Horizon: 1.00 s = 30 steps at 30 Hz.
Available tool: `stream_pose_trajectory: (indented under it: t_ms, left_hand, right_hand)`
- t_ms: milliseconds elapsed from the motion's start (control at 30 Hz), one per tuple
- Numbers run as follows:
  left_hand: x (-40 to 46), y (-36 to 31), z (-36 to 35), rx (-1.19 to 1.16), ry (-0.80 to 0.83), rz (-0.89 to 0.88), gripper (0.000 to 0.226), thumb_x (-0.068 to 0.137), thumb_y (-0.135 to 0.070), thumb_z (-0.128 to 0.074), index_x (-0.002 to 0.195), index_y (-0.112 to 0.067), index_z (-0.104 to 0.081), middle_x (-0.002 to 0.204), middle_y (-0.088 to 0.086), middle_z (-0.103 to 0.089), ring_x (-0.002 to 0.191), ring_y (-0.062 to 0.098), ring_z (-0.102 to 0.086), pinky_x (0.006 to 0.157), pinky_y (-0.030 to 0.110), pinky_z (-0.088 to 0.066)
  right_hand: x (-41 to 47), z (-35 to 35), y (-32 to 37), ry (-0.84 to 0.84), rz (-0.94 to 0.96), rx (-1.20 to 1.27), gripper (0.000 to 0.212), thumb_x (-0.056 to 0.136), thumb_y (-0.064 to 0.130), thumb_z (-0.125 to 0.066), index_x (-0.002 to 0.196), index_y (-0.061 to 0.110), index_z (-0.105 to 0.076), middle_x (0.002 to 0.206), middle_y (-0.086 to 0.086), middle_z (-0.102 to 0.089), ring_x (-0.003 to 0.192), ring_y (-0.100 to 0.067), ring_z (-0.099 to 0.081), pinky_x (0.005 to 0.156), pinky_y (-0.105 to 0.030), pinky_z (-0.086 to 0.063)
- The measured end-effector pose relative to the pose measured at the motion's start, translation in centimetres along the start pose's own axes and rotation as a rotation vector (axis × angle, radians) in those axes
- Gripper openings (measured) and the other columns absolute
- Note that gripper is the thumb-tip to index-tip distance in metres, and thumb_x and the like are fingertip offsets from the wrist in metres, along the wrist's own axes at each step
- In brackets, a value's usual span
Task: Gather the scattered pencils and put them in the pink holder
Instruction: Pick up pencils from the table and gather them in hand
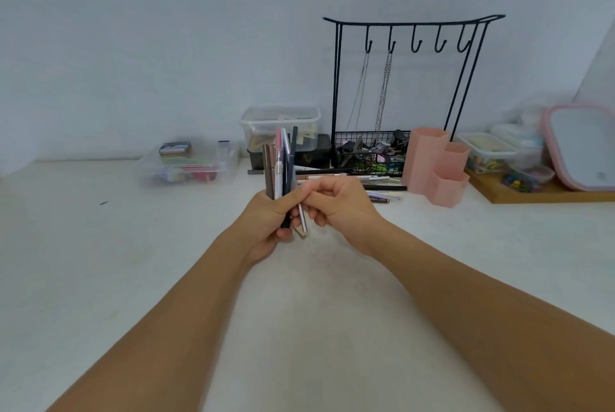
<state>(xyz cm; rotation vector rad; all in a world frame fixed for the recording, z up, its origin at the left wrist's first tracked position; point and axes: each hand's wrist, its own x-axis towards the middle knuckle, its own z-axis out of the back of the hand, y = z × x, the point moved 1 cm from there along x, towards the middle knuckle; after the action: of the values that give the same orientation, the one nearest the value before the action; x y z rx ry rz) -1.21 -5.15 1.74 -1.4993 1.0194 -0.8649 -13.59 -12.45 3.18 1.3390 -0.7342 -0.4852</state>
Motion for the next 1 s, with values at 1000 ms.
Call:
stream_pose_trajectory:
  t_ms: [1000]
  left_hand:
    - [1.0,0.2,-0.9,-0.061,-0.061,-0.002,0.018,0.094,-0.032,-0.069,0.092,-0.019,-0.057,0.060,-0.003,-0.043,0.050,0.009,-0.038,0.035,0.016,-0.023]
  right_hand:
    - [4.4,11.4,-0.3,-0.082,-0.145,-1.220,0.007,0.087,0.006,-0.073,0.083,0.011,-0.077,0.087,-0.004,-0.074,0.084,-0.022,-0.067,0.062,-0.022,-0.042]
